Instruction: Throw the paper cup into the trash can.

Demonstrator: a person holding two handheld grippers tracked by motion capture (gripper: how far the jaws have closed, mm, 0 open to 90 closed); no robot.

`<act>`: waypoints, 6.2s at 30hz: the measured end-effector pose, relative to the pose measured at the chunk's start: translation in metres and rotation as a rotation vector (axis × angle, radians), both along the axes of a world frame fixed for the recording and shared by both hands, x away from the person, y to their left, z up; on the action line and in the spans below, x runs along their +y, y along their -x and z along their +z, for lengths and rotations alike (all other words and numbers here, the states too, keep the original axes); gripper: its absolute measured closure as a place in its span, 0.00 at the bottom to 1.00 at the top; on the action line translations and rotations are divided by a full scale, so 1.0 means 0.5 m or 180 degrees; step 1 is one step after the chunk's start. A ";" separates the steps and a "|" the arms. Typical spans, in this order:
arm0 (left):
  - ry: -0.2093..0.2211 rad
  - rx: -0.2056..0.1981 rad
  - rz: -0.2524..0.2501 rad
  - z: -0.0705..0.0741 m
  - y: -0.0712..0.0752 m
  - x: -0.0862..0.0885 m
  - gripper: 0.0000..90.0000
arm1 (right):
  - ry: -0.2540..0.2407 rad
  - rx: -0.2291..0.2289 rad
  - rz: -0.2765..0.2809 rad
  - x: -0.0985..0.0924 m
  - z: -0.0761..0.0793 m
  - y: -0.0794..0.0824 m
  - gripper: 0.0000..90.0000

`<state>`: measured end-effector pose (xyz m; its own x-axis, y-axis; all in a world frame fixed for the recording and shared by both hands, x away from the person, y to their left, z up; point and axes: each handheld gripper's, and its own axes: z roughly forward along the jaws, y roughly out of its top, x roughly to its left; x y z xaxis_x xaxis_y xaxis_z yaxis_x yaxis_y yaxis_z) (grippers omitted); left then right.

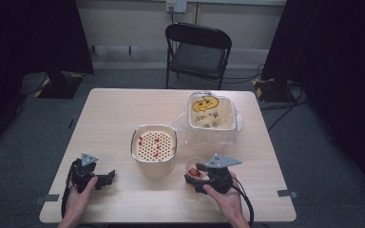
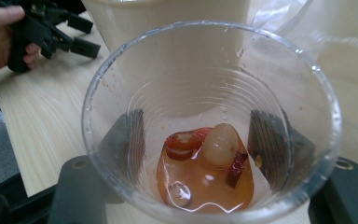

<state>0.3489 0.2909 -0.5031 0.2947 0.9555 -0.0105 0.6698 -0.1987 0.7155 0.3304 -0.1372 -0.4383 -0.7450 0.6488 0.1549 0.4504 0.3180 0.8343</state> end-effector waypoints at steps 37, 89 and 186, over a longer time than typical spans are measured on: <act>0.0000 0.0000 -0.0002 0.000 0.000 0.000 0.00 | -0.0333 -0.0513 -0.0114 0.057 0.232 -0.109 0.43; 0.0001 0.0001 -0.0002 0.000 0.000 0.000 0.00 | 0.1436 -0.1851 -0.0376 0.189 0.246 -0.222 0.51; -0.0010 -0.0001 -0.0003 0.000 0.000 0.000 0.00 | 0.5878 -0.4803 0.0772 0.301 0.108 -0.121 0.54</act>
